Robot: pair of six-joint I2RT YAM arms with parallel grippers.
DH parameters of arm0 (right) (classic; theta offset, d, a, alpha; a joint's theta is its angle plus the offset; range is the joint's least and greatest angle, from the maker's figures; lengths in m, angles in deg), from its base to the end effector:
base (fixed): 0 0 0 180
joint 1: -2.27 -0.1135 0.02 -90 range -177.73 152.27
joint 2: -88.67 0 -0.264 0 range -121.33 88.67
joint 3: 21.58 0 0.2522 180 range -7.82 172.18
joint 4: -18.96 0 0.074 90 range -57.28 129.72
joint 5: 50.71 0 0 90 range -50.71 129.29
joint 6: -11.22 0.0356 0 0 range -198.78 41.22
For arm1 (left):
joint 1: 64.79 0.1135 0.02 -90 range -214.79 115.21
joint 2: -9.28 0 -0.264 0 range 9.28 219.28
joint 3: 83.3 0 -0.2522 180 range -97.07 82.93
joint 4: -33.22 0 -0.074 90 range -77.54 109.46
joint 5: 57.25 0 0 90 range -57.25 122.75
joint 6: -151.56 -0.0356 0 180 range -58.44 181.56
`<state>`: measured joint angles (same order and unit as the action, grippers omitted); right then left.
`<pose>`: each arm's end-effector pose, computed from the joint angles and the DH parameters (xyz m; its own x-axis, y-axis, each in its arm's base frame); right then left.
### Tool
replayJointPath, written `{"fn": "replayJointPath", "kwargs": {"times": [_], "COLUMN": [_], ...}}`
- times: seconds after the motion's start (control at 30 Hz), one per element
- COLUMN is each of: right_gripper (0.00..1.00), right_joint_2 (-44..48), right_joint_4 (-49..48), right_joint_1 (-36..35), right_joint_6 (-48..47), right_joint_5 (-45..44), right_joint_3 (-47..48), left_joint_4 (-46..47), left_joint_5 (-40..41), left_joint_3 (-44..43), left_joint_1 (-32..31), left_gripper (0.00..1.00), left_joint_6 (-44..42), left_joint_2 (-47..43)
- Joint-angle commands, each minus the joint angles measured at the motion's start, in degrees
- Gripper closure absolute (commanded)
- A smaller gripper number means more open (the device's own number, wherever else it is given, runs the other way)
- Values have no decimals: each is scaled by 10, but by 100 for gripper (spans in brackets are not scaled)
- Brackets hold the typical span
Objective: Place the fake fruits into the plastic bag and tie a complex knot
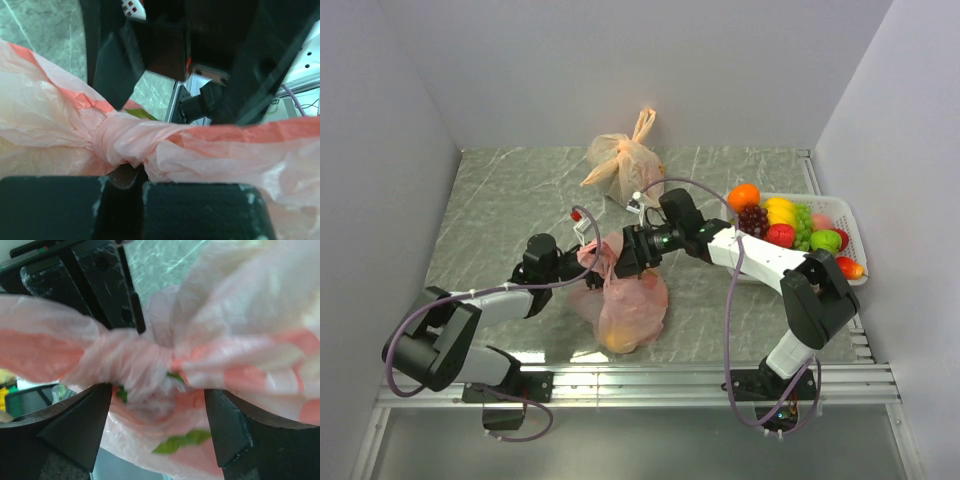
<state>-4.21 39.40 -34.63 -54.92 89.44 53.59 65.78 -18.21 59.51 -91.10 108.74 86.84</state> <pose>0.2632 0.2318 0.2406 -0.8027 -0.2785 -0.5274 -0.5936 0.2871 0.7518 0.2126 -0.1359 0.1948 -0.7935 -0.1230 -0.5960 0.5693 0.1961 -0.7984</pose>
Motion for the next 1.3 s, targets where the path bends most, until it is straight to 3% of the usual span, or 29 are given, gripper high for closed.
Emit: {"fn": "replayJointPath", "kwargs": {"times": [0.0,0.23,0.5,0.67,0.83,1.0,1.1,1.27], "right_gripper": [17,16,15,15,15,15,15,15], "right_joint_2": [-13,-19,1,-27,-48,-20,-15,-7], "right_joint_4": [-31,1,1,5,-54,-127,-104,34], "right_joint_1": [-39,-54,-52,-52,-53,-54,-53,-40], "right_joint_6": [15,-9,-18,-29,-4,10,-14,-103], "right_joint_5": [29,33,33,32,38,24,7,-31], "right_joint_3": [36,49,-10,54,68,13,19,64], "left_joint_4": [96,154,205,289,329,310,284,251], "left_joint_5": [-7,21,25,-18,12,33,55,74], "left_joint_3": [-3,-5,-9,-1,-6,-21,-15,-18], "left_joint_1": [-9,-5,13,2,2,16,19,35], "left_gripper": [100,100,100,100,100,100,100,100], "left_joint_6": [34,65,145,191,255,280,284,309], "left_joint_2": [7,8,2,33,23,19,21,28]}}
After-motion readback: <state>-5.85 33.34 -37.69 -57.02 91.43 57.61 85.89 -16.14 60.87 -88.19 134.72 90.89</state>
